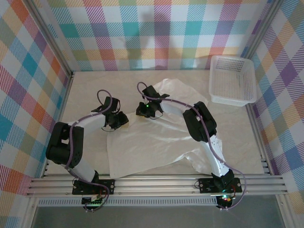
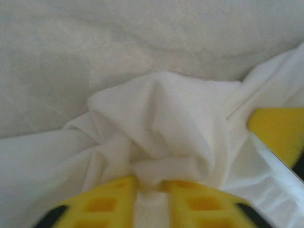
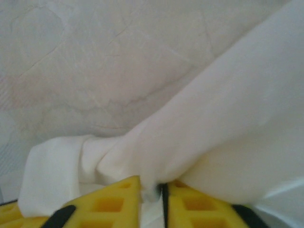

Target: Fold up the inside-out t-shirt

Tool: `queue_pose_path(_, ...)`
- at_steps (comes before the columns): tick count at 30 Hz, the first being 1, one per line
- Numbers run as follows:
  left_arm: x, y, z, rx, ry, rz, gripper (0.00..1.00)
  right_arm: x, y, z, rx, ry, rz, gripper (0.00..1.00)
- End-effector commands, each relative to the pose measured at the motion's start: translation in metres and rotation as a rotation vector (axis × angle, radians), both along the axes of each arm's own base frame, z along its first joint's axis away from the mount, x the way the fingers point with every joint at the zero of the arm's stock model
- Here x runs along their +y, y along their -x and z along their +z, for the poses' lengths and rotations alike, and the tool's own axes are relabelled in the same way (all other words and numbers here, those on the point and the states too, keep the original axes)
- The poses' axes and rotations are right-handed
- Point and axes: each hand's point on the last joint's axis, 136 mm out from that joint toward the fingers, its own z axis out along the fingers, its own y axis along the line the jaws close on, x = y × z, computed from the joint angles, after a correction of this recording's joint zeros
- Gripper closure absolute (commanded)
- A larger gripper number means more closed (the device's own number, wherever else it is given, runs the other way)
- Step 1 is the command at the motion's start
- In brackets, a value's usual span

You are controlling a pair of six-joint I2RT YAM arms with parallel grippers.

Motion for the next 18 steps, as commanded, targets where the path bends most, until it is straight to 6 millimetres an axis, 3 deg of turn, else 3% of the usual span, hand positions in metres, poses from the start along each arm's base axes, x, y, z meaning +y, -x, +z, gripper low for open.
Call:
queue_pose_path(1, -0.003, -0.011, 0.015, -0.040, 0.024, 0.001, 0.92, -0.005, -0.008, 0.010, -0.021, 0.014, -0.031, 0.89)
queue_pose_path(3, 0.002, -0.015, 0.024, -0.058, 0.012, 0.003, 0.97, -0.011, -0.011, 0.010, -0.025, 0.037, -0.047, 0.99)
queue_pose_path(11, 0.049, -0.024, 0.056, -0.087, -0.034, 0.036, 1.00, -0.038, -0.027, 0.012, -0.044, 0.082, -0.105, 1.00)
queue_pose_path(14, 0.071, -0.034, 0.066, -0.113, -0.015, 0.078, 1.00, -0.037, -0.033, 0.022, -0.067, 0.052, -0.089, 1.00)
queue_pose_path(18, 0.086, -0.054, 0.074, -0.128, 0.027, 0.101, 1.00, -0.031, -0.038, 0.032, -0.089, 0.033, -0.070, 1.00)
